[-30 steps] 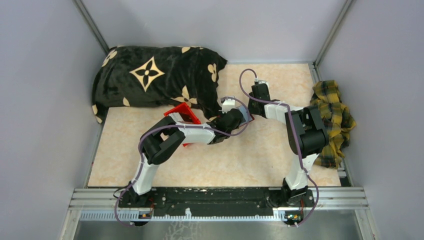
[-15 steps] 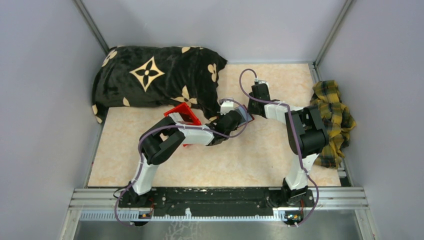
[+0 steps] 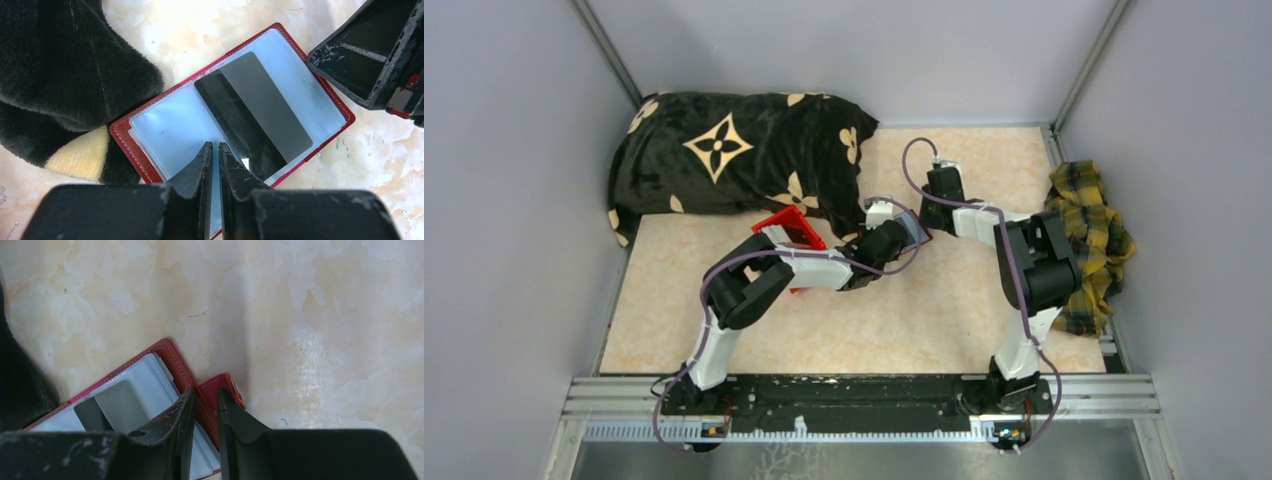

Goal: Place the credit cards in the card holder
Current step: Insert the credit card into the card holder.

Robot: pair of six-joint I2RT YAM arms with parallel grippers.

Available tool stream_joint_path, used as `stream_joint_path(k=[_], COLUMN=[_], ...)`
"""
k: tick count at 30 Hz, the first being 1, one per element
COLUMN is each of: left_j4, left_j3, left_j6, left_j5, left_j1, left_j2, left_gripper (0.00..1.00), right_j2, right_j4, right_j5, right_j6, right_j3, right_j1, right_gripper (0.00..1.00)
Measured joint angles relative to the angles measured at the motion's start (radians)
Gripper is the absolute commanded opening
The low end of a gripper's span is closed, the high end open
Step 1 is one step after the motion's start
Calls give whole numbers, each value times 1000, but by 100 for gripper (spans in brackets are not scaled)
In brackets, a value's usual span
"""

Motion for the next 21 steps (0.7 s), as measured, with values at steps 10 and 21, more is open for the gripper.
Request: stream_joint_path(k=[10,21], left_j4=[-27,-36], left_j3=[57,96], left_j6=[23,40], left_j5=[18,21], left_j1=[0,0], left_j2=[34,60], left_gripper=[15,16], right_j2=[0,0], right_j4=[0,0], right_j5=[-1,-1], right_j6=[-2,-2], right_j3=[0,0], right_j1=[0,3], right_gripper=[23,23])
